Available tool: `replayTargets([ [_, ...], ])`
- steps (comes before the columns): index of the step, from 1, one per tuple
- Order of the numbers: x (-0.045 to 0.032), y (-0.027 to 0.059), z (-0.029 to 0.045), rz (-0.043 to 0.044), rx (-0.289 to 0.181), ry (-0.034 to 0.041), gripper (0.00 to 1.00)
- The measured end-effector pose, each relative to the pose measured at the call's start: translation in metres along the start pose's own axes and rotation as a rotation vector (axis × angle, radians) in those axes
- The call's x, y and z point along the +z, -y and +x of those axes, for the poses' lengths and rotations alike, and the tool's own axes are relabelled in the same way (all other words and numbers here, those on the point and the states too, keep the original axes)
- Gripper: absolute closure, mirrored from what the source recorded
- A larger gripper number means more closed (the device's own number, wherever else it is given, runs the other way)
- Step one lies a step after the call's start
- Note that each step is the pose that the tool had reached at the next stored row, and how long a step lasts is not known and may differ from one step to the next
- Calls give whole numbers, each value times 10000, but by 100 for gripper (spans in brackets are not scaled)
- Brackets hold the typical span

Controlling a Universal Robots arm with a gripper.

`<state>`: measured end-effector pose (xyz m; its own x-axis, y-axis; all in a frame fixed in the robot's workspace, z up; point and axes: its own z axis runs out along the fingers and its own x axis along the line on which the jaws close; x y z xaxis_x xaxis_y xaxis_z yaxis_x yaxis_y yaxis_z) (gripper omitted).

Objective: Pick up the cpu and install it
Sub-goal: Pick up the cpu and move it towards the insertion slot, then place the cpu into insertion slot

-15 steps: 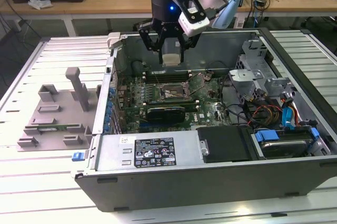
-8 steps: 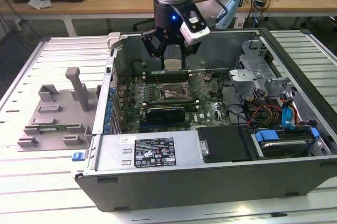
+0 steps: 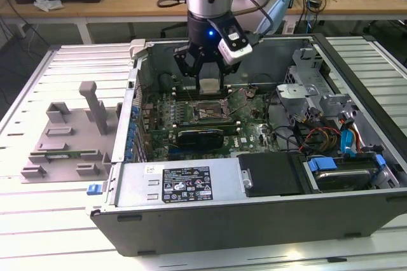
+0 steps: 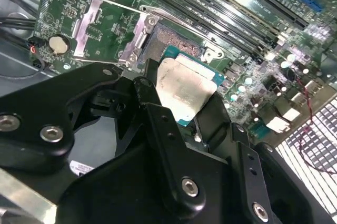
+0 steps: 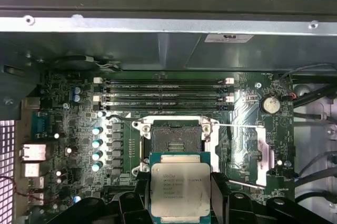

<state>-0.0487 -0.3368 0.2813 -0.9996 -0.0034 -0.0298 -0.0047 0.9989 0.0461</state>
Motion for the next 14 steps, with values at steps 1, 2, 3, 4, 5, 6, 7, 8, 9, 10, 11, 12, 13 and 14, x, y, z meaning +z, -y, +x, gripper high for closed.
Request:
replayTargets([
  [1,30,-4,-2,4,-2,-1,45],
  [2,51,-9,-2,3,-4,0,45],
  [3,74,-16,-2,5,-8,0,45],
  [4,107,-24,-2,5,-18,0,45],
  [5,130,-26,-1,8,-23,-1,45],
  [6,149,-27,0,9,-24,-2,45],
  [7,161,-27,0,13,-24,-2,45],
  [8,161,-27,1,15,-25,-2,45],
  [9,163,-27,1,12,-24,-1,45],
  [10,164,-27,1,12,-24,-1,45],
  [11,165,-27,1,12,-25,-1,45],
  [12,165,-27,1,13,-24,-1,45],
  [13,165,-27,1,13,-24,-1,45],
  [14,166,-27,1,13,-24,-1,45],
])
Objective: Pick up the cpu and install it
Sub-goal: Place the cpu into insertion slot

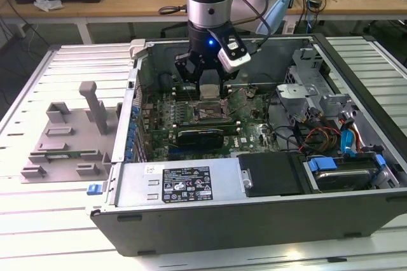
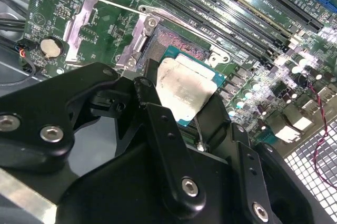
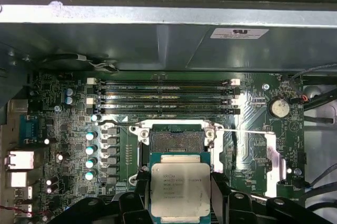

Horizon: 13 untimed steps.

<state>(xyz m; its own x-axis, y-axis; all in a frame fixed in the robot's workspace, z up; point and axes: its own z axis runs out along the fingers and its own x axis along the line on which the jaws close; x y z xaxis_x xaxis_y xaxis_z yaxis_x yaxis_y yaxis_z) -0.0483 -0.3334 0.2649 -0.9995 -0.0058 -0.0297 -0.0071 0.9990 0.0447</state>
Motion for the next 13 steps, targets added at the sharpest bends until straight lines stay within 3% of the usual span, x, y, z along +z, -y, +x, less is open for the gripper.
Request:
replayTargets([
  [7,2,0,0,0,16,1,45],
  [9,3,0,0,6,281,14,45],
  [13,5,0,0,36,1247,57,45],
])
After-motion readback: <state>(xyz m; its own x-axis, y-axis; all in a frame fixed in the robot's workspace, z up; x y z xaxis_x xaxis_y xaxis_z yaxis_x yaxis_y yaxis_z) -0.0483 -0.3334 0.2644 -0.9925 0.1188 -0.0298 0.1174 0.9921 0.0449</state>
